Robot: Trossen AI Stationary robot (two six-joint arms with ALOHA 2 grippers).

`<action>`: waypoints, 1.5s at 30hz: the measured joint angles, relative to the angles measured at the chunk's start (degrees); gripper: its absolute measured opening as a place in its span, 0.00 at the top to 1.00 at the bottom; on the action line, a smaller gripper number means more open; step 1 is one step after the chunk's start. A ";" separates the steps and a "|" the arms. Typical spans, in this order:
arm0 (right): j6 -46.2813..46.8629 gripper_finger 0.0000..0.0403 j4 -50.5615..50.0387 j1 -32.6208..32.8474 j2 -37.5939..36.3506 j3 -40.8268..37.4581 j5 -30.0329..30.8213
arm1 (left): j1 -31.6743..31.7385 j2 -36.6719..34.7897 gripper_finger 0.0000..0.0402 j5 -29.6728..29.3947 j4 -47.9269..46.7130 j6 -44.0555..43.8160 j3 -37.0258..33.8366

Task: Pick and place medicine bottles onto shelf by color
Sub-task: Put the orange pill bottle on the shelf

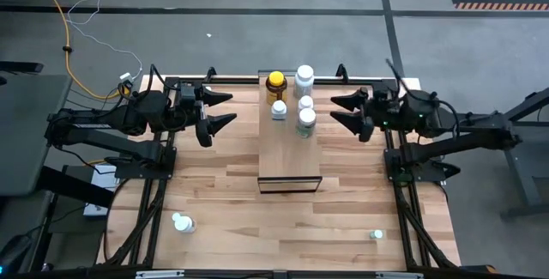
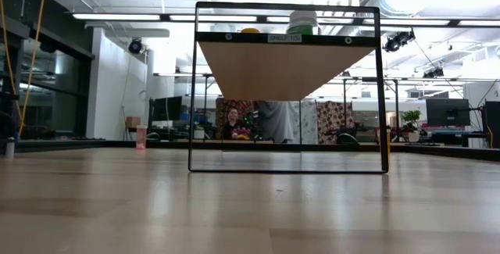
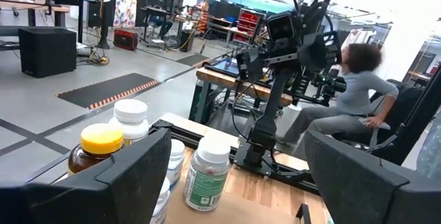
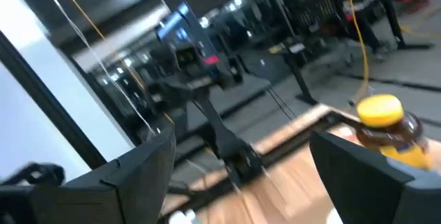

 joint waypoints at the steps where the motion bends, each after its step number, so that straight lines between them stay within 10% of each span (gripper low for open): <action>1: -0.02 0.19 1.04 -0.01 -0.32 -0.45 -0.09 | 0.00 0.00 0.20 0.02 0.02 0.00 0.00; 11: 3.22 0.19 -3.03 -0.39 0.00 -0.01 6.84 | 0.00 0.00 0.20 0.00 0.04 0.00 0.00; 18: 21.30 0.19 -39.70 -9.47 3.23 9.79 26.17 | 0.00 -0.01 0.20 -0.02 0.07 -0.02 0.00; 26: 26.04 0.19 -63.08 -27.67 17.38 12.71 18.49 | 0.00 -0.01 0.20 -0.02 0.07 -0.02 0.00; 45: 20.19 0.19 -52.86 -52.31 41.63 12.61 5.75 | 0.00 -0.02 0.20 -0.04 0.04 -1.51 0.00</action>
